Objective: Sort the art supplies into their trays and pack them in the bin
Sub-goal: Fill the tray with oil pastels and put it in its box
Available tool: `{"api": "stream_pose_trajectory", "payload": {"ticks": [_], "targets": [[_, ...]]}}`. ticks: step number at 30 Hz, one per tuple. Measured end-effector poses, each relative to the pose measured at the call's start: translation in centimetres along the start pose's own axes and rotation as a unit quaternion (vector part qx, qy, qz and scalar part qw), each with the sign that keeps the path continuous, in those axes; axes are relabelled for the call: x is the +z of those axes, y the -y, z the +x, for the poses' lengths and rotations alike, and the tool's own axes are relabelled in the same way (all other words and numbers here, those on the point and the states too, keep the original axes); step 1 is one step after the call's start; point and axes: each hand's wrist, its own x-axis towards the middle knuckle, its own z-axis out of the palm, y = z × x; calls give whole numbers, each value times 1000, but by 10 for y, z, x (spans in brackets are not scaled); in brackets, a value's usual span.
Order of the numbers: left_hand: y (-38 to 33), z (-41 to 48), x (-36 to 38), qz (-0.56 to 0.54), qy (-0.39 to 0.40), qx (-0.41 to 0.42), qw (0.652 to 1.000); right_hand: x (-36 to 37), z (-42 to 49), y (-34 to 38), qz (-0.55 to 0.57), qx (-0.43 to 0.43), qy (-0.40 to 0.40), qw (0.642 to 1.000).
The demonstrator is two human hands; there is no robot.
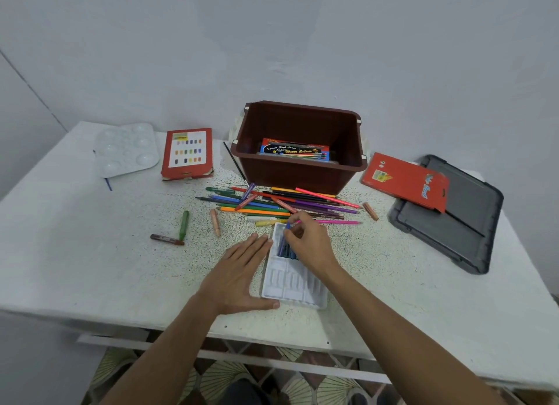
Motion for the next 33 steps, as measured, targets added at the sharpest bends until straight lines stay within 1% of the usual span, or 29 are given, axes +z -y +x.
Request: {"api": "stream_pose_trajectory", "payload": {"ticks": [6,9,12,16,21,25,28,30,33], "targets": [[0,0,0,-3,-2,0,1000,2,4,3,-129,-44,21,990],[0,1,0,-1,-2,1,1000,2,4,1,-173,-35,42,983],[0,0,0,-3,-2,1,1000,2,3,-1,-213,-20,33,976],[1,1,1,-9,0,1,1000,2,3,-2,-231,-6,32,972],[1,0,1,-11,4,1,1000,0,6,-5,-241,-31,41,969],[2,1,2,-14,6,3,1000,0,14,-8,-235,-66,-13,970],[3,1,2,-14,5,2,1000,-3,26,-4,-244,-66,-57,966],[3,1,3,-14,7,3,1000,-6,34,-2,-250,-62,-65,964],[3,1,5,-13,7,2,1000,-8,47,1,-263,-80,-48,960]]}}
